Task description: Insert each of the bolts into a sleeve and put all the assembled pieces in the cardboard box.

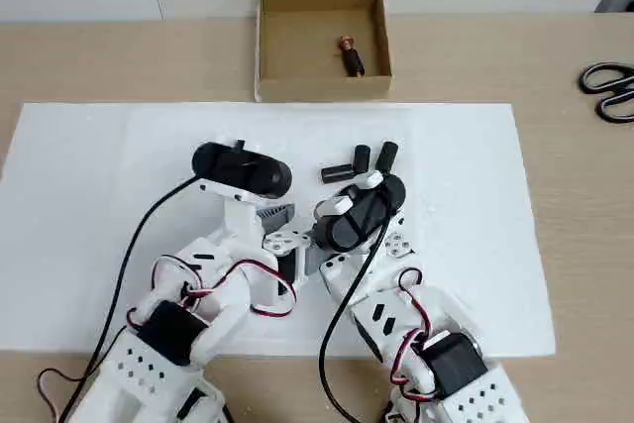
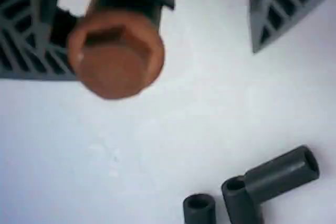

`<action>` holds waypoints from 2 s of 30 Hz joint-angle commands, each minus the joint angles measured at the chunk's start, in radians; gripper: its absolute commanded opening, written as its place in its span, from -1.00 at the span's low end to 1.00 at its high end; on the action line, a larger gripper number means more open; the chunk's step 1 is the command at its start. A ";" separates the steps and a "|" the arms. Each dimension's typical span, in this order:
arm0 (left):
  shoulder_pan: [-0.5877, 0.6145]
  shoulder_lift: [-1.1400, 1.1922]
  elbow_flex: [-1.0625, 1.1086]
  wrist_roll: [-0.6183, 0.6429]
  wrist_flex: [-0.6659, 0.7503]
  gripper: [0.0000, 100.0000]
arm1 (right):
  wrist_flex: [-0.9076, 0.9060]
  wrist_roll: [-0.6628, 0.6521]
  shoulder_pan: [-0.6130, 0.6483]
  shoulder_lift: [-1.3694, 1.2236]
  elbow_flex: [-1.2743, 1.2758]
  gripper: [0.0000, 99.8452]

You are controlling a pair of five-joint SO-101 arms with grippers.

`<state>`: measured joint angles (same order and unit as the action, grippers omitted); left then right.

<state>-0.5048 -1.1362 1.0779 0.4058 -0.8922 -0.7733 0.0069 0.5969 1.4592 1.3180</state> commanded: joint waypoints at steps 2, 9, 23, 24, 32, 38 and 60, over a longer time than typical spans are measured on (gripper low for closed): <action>0.034 -0.009 -0.147 0.034 -0.107 -0.51 | 0.025 0.008 -0.002 0.010 -0.021 -0.99; 0.153 -0.009 -0.265 0.034 -0.178 -0.51 | 0.025 0.008 -0.004 0.010 -0.021 -0.99; 0.700 -0.009 -0.216 0.026 -0.284 -0.51 | 0.102 0.009 -0.366 -0.031 -0.043 -0.99; 0.747 -0.009 -0.188 0.026 -0.259 -0.51 | 0.099 0.015 -0.383 -0.058 -0.058 -0.99; 0.888 -0.009 0.012 -0.164 -0.144 -0.51 | 0.107 0.043 -0.437 -0.515 -0.462 -0.99; 0.933 -0.009 0.028 -0.189 -0.141 -0.51 | 0.340 0.043 -0.433 -0.993 -0.750 -0.99; 0.925 -0.009 0.031 -0.190 -0.143 -0.51 | 0.894 0.037 -0.288 -2.120 -1.674 -0.99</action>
<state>0.4204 -1.1377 1.1116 0.2248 -1.0564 0.0844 0.0361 0.2854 -0.6229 -0.1949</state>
